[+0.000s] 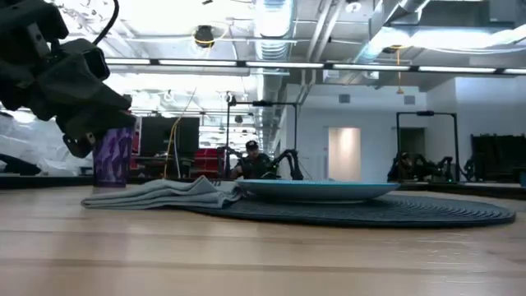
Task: Set table place
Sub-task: Adjust the blue patterned plate on the dark blue table mat
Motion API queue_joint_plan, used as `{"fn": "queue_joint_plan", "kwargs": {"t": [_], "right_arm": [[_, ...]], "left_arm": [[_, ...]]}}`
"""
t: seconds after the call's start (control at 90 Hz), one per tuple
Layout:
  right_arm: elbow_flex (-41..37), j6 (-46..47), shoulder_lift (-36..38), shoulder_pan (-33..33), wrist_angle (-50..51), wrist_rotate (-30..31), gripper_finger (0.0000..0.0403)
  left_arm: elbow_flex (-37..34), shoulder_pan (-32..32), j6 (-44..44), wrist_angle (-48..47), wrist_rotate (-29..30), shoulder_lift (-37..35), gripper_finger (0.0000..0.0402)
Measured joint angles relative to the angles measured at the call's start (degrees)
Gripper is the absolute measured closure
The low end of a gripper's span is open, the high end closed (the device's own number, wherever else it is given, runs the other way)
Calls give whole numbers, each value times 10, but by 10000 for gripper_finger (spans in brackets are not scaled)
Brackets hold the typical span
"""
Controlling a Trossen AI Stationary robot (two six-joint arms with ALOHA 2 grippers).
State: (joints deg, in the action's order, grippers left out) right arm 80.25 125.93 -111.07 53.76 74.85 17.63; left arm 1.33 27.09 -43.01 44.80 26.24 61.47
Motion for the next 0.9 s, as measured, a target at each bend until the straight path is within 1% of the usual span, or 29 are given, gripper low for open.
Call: {"fn": "queue_joint_plan", "kwargs": {"t": [0.067, 0.167, 0.267, 0.333, 0.389, 0.467, 0.522, 0.589, 0.711, 0.778, 0.9], "right_arm": [[0, 0, 0, -11, 0, 34, 393], [0, -6, 0, -31, 0, 80, 375], [-7, -21, 1, -56, -10, 112, 357], [-19, -41, 1, -75, -25, 119, 348], [-30, -64, 1, -91, -52, 127, 344], [-44, -103, 1, -113, -88, 156, 342], [-55, -131, 1, -129, -117, 177, 342], [-62, -167, 1, -154, -132, 188, 342], [-76, -254, 1, -209, -167, 195, 342], [-87, -332, 1, -245, -215, 196, 342], [-107, -505, 1, -321, -335, 189, 342]], "left_arm": [[0, 0, 18, 22, 0, 0, 309], [14, -3, 75, 54, -4, 0, 309], [44, -23, 116, 41, -6, 0, 309], [72, -46, 121, -17, -10, 0, 309], [101, -73, 121, -88, -29, 0, 309], [147, -106, 121, -189, -47, 0, 309], [180, -128, 126, -258, -50, 0, 309], [215, -153, 145, -321, -50, 0, 309], [261, -200, 170, -381, -43, 0, 309], [268, -227, 173, -396, -35, 0, 309], [264, -275, 162, -417, -30, 0, 309]]}}
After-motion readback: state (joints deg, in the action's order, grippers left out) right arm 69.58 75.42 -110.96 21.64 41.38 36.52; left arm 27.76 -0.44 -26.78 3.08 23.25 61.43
